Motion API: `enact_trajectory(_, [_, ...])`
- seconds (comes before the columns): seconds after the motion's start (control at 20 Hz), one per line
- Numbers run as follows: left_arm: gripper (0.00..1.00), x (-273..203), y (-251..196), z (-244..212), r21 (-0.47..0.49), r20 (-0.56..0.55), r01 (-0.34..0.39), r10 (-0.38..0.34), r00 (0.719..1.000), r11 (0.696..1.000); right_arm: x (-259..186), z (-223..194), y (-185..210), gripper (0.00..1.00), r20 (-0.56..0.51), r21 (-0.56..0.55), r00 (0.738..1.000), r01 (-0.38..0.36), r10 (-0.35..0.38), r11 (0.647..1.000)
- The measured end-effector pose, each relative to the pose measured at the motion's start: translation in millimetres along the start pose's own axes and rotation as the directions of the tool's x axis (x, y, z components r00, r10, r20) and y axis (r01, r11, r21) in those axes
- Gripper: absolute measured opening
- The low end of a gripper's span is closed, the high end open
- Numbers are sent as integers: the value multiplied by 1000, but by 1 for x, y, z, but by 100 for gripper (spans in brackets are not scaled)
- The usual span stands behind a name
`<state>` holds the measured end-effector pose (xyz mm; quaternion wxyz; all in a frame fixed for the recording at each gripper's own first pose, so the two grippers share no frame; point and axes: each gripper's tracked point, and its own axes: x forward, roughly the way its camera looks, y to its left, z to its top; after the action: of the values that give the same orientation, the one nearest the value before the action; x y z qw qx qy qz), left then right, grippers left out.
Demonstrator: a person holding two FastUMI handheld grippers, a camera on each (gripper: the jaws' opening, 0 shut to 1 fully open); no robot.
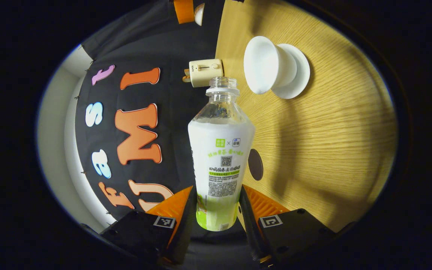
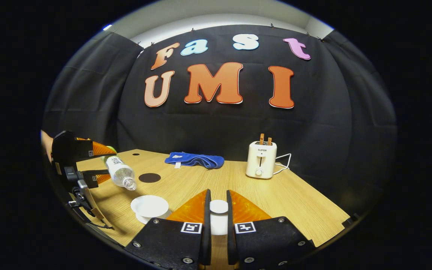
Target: Open the teacup lid with one hand, grasp the water bottle and pour water into the teacup with the other hand; after pouring, place the water bottle on the coaster and then close the teacup lid.
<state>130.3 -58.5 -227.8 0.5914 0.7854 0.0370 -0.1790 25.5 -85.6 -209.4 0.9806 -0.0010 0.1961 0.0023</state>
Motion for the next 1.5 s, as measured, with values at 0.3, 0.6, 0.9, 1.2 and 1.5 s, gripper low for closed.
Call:
enact_trajectory(0.3, [67, -2, 5, 7, 28, 13, -14, 13, 1000, 1000, -2, 3, -1, 17, 11, -5, 1000, -7, 7, 1000])
enact_trajectory(0.6, [67, -1, 8, 7, 47, 16, -23, 23, 1000, 999, -1, 4, -2, 17, 21, 1, 1000, -9, 9, 1000])
enact_trajectory(0.9, [67, -1, 13, 8, 84, 26, -33, 31, 999, 996, -1, 5, 2, 17, 23, -14, 1000, -20, 20, 1000])
enact_trajectory(1.2, [67, -2, 21, 10, 134, 51, -46, 39, 998, 990, -1, 5, 2, 17, 23, -19, 999, -23, 24, 1000])
enact_trajectory(1.5, [67, -4, 29, 12, 176, 63, -65, 55, 997, 982, 0, 3, 2, 17, 22, -20, 999, -27, 27, 999])
